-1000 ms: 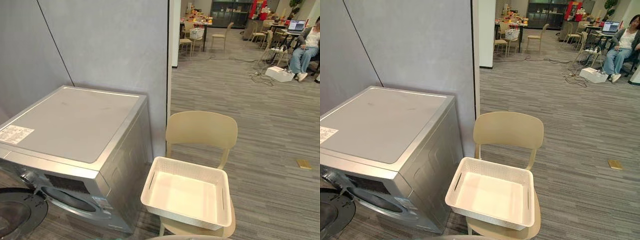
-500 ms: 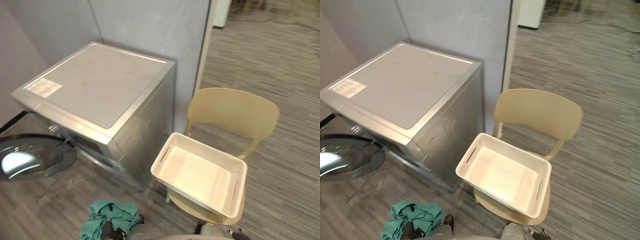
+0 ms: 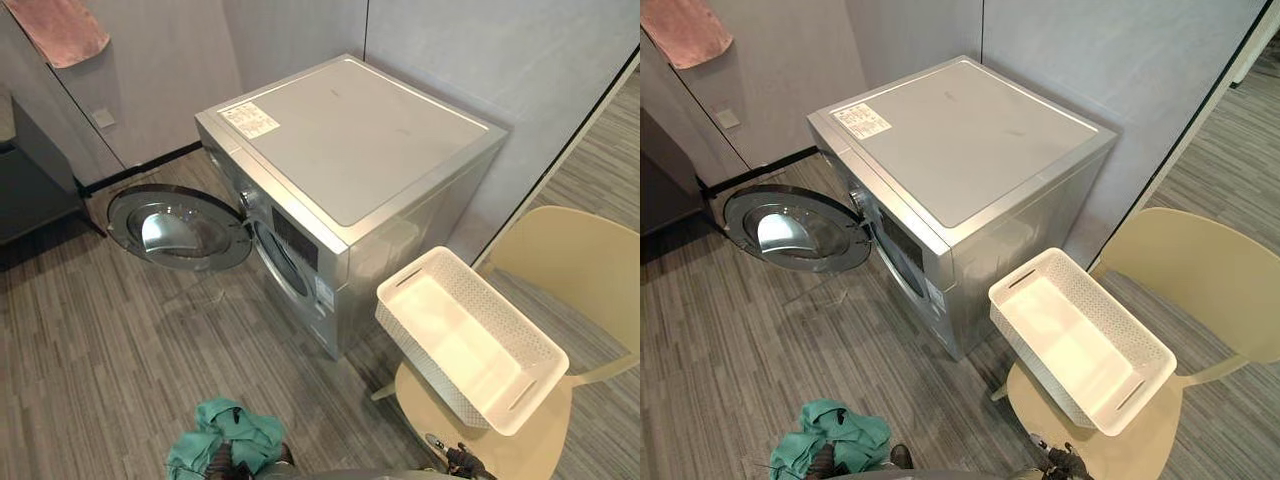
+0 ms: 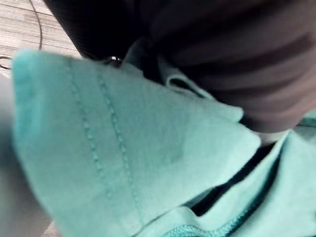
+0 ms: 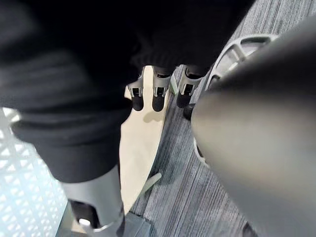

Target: Pick up the laundry basket with both hands and put the clothes into the washing machine.

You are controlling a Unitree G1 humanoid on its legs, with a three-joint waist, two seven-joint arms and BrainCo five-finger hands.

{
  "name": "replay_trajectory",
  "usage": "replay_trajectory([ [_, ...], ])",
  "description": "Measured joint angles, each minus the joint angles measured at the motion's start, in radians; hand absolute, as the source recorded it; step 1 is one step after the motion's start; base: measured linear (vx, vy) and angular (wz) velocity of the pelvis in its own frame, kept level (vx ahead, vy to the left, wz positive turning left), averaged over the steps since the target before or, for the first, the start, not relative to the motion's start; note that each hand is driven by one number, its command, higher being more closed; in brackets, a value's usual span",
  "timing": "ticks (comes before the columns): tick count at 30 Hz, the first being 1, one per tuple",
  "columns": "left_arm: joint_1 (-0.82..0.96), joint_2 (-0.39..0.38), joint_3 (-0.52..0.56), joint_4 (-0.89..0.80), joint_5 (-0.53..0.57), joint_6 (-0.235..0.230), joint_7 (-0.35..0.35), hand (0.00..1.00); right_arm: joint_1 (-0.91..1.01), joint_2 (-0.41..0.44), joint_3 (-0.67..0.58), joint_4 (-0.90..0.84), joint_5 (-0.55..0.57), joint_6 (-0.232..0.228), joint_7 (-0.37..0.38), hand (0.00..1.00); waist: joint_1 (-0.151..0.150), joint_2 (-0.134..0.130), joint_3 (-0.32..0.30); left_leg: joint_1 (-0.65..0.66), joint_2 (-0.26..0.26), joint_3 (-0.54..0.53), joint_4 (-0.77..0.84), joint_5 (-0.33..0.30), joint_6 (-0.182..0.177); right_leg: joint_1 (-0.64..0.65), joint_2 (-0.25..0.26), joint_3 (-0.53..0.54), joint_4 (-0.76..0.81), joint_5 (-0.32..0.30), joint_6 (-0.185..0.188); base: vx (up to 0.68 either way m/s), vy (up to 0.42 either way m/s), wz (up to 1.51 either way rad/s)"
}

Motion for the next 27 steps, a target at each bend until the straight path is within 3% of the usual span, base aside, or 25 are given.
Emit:
replay_trajectory([
  [4, 0.0, 0.008, -0.03, 0.007, 0.009, -0.001, -0.012, 1.0, -0.015, -0.02, 0.013, -0.002, 0.0, 0.013, -0.001, 0.0, 0.0, -0.001, 0.001, -0.018, -0.058, -0.052, 0.0, -0.027, 0.053, -0.001, -0.08, -0.015, 0.077, 0.003, 0.002, -0.04, 0.097, 0.39],
  [5, 0.0, 0.009, -0.032, 0.014, 0.019, -0.002, -0.012, 1.0, -0.008, -0.022, 0.006, -0.003, 0.0, 0.013, -0.002, 0.0, -0.002, -0.001, 0.002, -0.02, -0.085, -0.09, -0.001, -0.043, 0.067, -0.003, -0.125, 0.007, 0.148, 0.001, -0.023, 0.03, 0.159, 1.03],
  [6, 0.003, 0.01, -0.038, 0.018, 0.029, 0.0, -0.011, 1.0, 0.009, -0.025, 0.006, -0.029, 0.01, 0.008, -0.004, 0.0, -0.006, 0.001, 0.005, -0.019, -0.092, -0.123, 0.019, -0.055, 0.083, -0.035, -0.141, 0.12, 0.239, 0.005, -0.16, 0.06, 0.178, 0.94],
  [7, 0.006, 0.011, -0.041, 0.016, 0.038, 0.0, -0.011, 1.0, 0.018, -0.026, 0.006, -0.042, 0.021, 0.005, -0.003, 0.0, -0.007, 0.011, 0.003, -0.013, -0.086, -0.137, 0.031, -0.062, 0.092, -0.068, -0.133, 0.217, 0.283, 0.024, -0.191, 0.11, 0.16, 0.74],
  [8, 0.012, 0.02, -0.038, 0.015, 0.068, 0.0, -0.009, 1.0, 0.014, -0.016, 0.001, -0.059, 0.034, 0.003, 0.0, 0.0, -0.002, 0.026, 0.01, -0.017, -0.059, -0.164, 0.059, -0.082, 0.106, -0.121, -0.064, 0.423, 0.363, -0.008, -0.17, 0.1, 0.068, 0.41],
  [9, 0.014, 0.033, -0.033, 0.014, 0.072, 0.0, -0.009, 1.0, 0.007, 0.0, -0.001, -0.062, 0.038, 0.004, 0.002, 0.0, -0.001, 0.017, 0.012, -0.023, -0.048, -0.171, 0.073, -0.09, 0.111, -0.148, -0.02, 0.494, 0.403, -0.053, -0.139, 0.1, -0.015, 0.43],
  [10, 0.016, 0.053, -0.013, 0.014, 0.095, 0.002, -0.007, 1.0, 0.003, 0.036, -0.003, -0.071, 0.043, 0.001, 0.013, 0.0, -0.004, -0.01, 0.018, -0.024, -0.03, -0.194, 0.083, -0.097, 0.107, -0.208, 0.082, 0.572, 0.481, -0.152, -0.119, 0.06, -0.092, 0.36],
  [13, -0.016, 0.034, 0.026, 0.014, 0.112, 0.009, -0.009, 1.0, 0.006, 0.051, -0.03, -0.068, 0.059, -0.001, 0.019, 0.0, -0.005, -0.042, 0.026, -0.006, -0.025, -0.218, 0.072, -0.105, 0.095, -0.295, 0.2, 0.534, 0.486, -0.25, -0.094, 0.07, -0.104, 0.35],
  [16, -0.065, 0.013, 0.038, 0.005, 0.143, 0.007, -0.012, 1.0, 0.025, 0.068, -0.085, -0.055, 0.062, 0.012, 0.019, 0.0, -0.017, -0.06, 0.026, -0.009, -0.048, -0.254, 0.066, -0.111, 0.085, -0.298, 0.231, 0.561, 0.313, -0.267, -0.067, 0.11, -0.186, 0.66],
  [17, -0.084, 0.0, 0.066, -0.002, 0.145, 0.007, -0.011, 1.0, 0.032, 0.08, -0.125, -0.049, 0.066, 0.014, 0.019, 0.0, -0.032, -0.073, 0.016, 0.0, -0.062, -0.276, 0.082, -0.106, 0.059, -0.289, 0.233, 0.557, 0.3, -0.25, -0.115, 0.28, -0.249, 0.78],
  [19, -0.09, -0.052, 0.105, -0.024, 0.144, 0.005, -0.013, 1.0, 0.041, 0.074, -0.158, -0.05, 0.068, 0.013, 0.019, 0.0, -0.035, -0.041, 0.014, -0.027, -0.01, -0.279, 0.179, -0.159, 0.01, -0.26, 0.26, 0.523, 0.293, -0.275, -0.141, 0.26, -0.192, 0.41],
  [21, -0.082, -0.079, 0.123, -0.038, 0.138, 0.007, -0.024, 1.0, 0.044, 0.058, -0.162, -0.054, 0.077, 0.017, 0.018, 0.0, -0.042, 0.002, -0.005, -0.104, 0.068, -0.28, 0.449, -0.269, -0.038, -0.165, 0.328, 0.474, 0.222, -0.266, -0.163, 0.35, -0.21, 0.19],
  [22, -0.081, -0.081, 0.12, -0.039, 0.13, 0.008, -0.031, 1.0, 0.047, 0.057, -0.158, -0.054, 0.076, 0.017, 0.018, 0.0, -0.043, 0.005, -0.007, -0.135, 0.086, -0.282, 0.541, -0.284, -0.048, -0.14, 0.342, 0.465, 0.205, -0.266, -0.164, 0.32, -0.148, 0.29],
  [23, -0.085, -0.08, 0.117, -0.049, 0.122, 0.01, -0.047, 1.0, 0.048, 0.061, -0.156, -0.06, 0.074, 0.016, 0.017, 0.0, -0.043, 0.011, -0.01, -0.231, 0.113, -0.307, 0.782, -0.279, -0.061, -0.101, 0.368, 0.452, 0.172, -0.264, -0.168, 0.27, -0.101, 0.09],
  [24, -0.09, -0.081, 0.12, -0.062, 0.11, 0.011, -0.053, 1.0, 0.047, 0.055, -0.139, -0.061, 0.075, 0.017, 0.016, 0.0, -0.033, 0.022, -0.017, -0.304, 0.115, -0.329, 0.985, -0.254, -0.104, -0.077, 0.383, 0.457, 0.157, -0.263, -0.17, 0.26, -0.072, -0.09],
  [26, -0.088, -0.085, 0.13, -0.075, 0.1, 0.01, -0.051, 1.0, 0.05, 0.046, -0.106, -0.066, 0.075, 0.022, 0.009, 0.0, -0.009, 0.027, -0.014, -0.36, 0.11, -0.307, 1.164, -0.253, -0.094, -0.044, 0.39, 0.491, 0.141, -0.266, -0.186, 0.25, 0.032, -0.49],
  [27, -0.088, -0.085, 0.13, -0.078, 0.1, 0.007, -0.049, 1.0, 0.049, 0.042, -0.089, -0.069, 0.076, 0.023, -0.003, 0.0, 0.001, 0.022, -0.005, -0.383, 0.115, -0.277, 1.205, -0.279, -0.049, -0.022, 0.384, 0.517, 0.127, -0.268, -0.19, 0.24, 0.088, -0.53],
])
